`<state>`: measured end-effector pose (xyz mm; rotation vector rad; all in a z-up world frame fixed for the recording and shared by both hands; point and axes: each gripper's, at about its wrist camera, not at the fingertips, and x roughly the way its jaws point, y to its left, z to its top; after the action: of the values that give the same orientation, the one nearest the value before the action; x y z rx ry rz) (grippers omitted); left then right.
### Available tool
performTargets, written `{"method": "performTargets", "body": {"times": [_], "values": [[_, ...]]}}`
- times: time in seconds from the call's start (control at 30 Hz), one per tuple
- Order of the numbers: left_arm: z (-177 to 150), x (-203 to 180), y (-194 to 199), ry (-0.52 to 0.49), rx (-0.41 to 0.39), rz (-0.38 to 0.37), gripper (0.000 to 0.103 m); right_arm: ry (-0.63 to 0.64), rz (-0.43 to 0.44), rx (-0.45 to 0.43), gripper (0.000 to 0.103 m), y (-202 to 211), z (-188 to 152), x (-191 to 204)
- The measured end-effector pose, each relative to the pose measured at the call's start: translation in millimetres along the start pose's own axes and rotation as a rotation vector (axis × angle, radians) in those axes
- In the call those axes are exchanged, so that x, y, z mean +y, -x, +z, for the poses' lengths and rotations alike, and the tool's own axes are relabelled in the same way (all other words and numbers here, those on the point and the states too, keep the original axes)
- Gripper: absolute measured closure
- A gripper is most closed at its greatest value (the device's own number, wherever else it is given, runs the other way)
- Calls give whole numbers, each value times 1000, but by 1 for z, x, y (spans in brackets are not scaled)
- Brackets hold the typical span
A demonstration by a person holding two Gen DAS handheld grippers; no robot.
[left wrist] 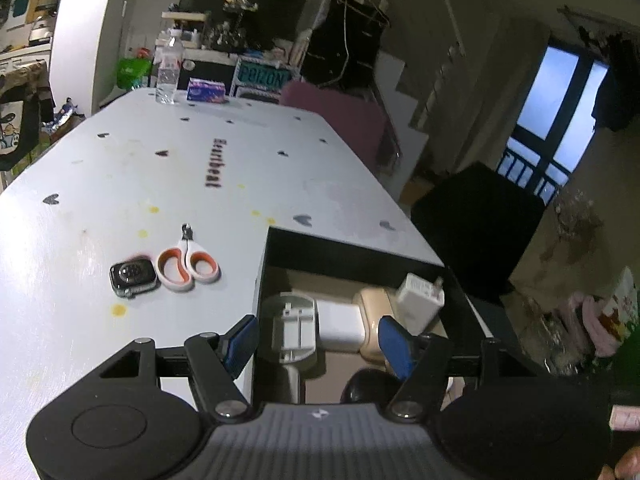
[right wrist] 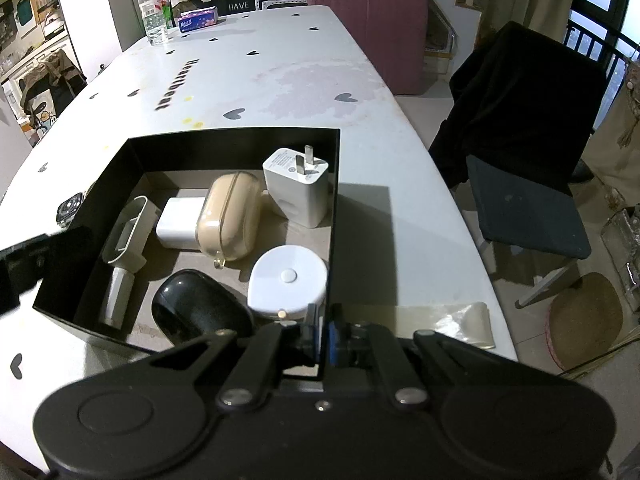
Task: Organize rigid objects
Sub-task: 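Carry the white holder into the box and open the left gripper, then withdraw the left gripper from the box toward the black smartwatch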
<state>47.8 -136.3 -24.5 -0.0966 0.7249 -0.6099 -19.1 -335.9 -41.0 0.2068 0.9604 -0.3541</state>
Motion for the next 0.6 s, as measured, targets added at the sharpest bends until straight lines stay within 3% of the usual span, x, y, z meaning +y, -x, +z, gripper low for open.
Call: {"method": "performTargets", "body": {"times": [0.3, 0.37, 0.6], "values": [[-6, -5, 9, -50, 44, 9, 34, -4, 4, 0, 98, 0, 0, 0], [-7, -7, 11, -64, 46, 15, 24, -4, 5, 0, 98, 0, 0, 0], [-9, -12, 24, -118, 23, 24, 5, -3, 4, 0, 98, -1, 0, 0]]}}
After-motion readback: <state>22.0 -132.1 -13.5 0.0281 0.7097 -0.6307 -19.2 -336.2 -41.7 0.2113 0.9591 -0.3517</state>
